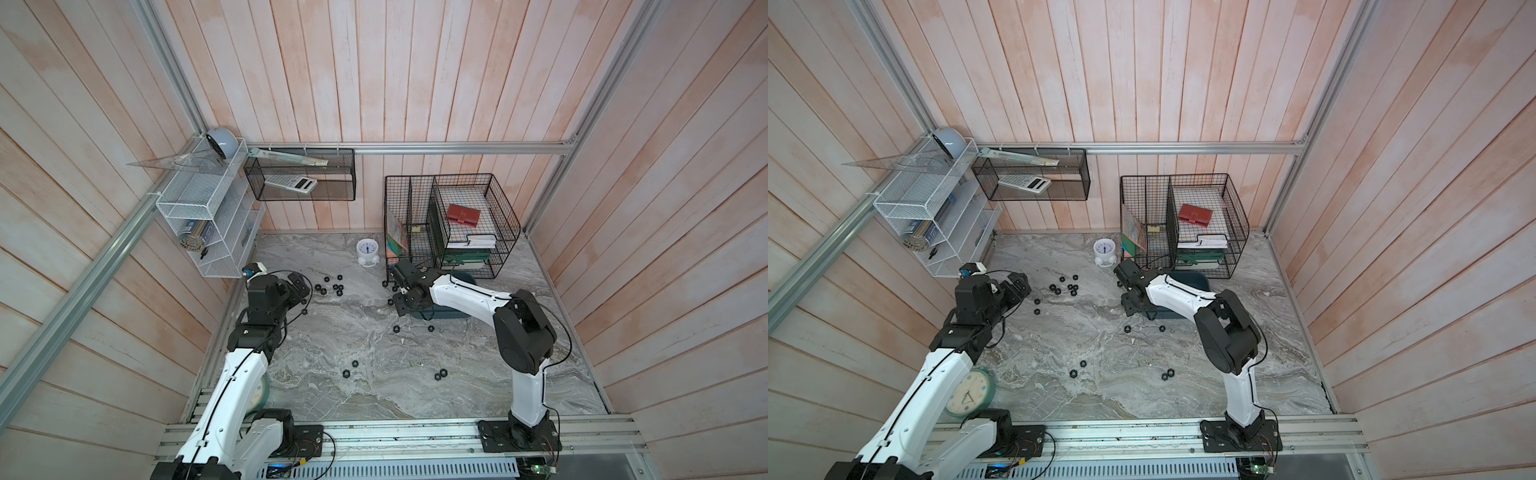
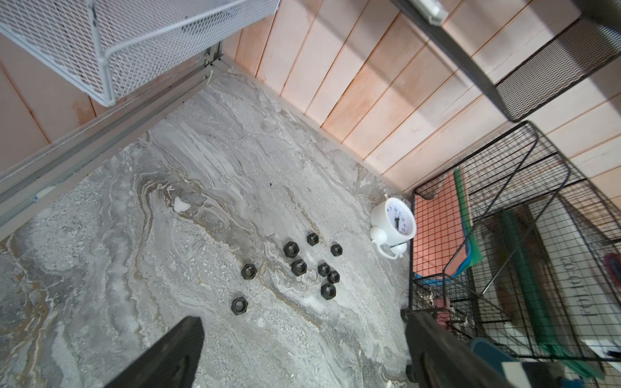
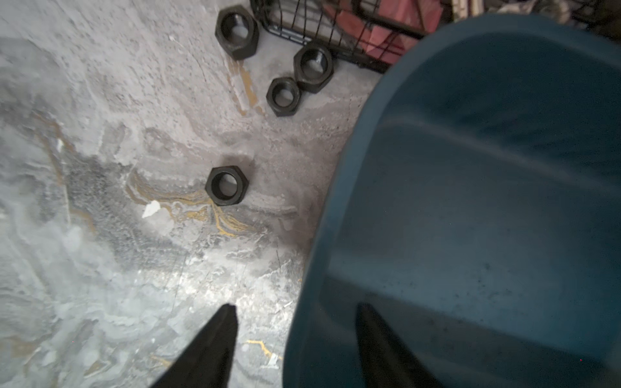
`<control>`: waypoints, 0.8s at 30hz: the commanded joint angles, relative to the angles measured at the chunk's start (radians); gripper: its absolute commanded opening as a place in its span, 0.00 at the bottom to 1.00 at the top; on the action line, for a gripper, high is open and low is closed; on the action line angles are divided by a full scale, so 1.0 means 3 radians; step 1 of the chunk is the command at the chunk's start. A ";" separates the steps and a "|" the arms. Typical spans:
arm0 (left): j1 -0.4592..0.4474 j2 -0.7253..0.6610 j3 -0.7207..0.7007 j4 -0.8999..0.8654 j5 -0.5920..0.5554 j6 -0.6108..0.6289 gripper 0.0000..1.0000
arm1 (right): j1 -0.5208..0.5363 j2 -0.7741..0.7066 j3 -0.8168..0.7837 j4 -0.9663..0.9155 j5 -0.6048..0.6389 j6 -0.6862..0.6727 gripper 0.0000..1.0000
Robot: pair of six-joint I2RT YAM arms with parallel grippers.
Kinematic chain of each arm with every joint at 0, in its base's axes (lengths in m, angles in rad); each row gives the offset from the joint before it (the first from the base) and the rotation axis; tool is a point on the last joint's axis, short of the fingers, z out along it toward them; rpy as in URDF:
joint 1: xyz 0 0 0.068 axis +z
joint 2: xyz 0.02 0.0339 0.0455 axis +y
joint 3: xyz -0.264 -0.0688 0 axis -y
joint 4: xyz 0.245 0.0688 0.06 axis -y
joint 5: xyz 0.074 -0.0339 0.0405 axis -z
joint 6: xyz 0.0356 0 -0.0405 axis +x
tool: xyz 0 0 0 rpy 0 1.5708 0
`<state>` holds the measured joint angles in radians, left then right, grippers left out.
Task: Put the nuts on the desktop into the storage box
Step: Move the storage box to the center of the board, then pick up the nut from the center of the board.
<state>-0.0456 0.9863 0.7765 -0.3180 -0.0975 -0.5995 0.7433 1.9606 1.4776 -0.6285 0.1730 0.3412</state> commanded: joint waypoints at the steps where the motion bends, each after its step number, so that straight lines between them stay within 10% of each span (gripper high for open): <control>1: -0.0070 0.0174 0.0201 -0.0224 -0.0099 0.0020 1.00 | -0.0030 -0.0352 -0.0059 -0.0026 0.0113 0.0020 0.82; 5: -0.0211 0.0493 0.0412 -0.0407 -0.0140 0.0022 1.00 | -0.0058 -0.0635 -0.0268 0.0097 0.0265 0.0101 0.98; 24: -0.1274 0.2431 0.1511 -0.0061 -0.0165 0.0457 0.94 | -0.0469 -0.1938 -0.1573 0.0919 0.0403 0.0292 0.98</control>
<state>-0.4019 1.6524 1.1713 -0.3779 -0.1165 -0.5476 0.6262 1.4151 1.0256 -0.3790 0.2726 0.4152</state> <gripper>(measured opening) 0.949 0.978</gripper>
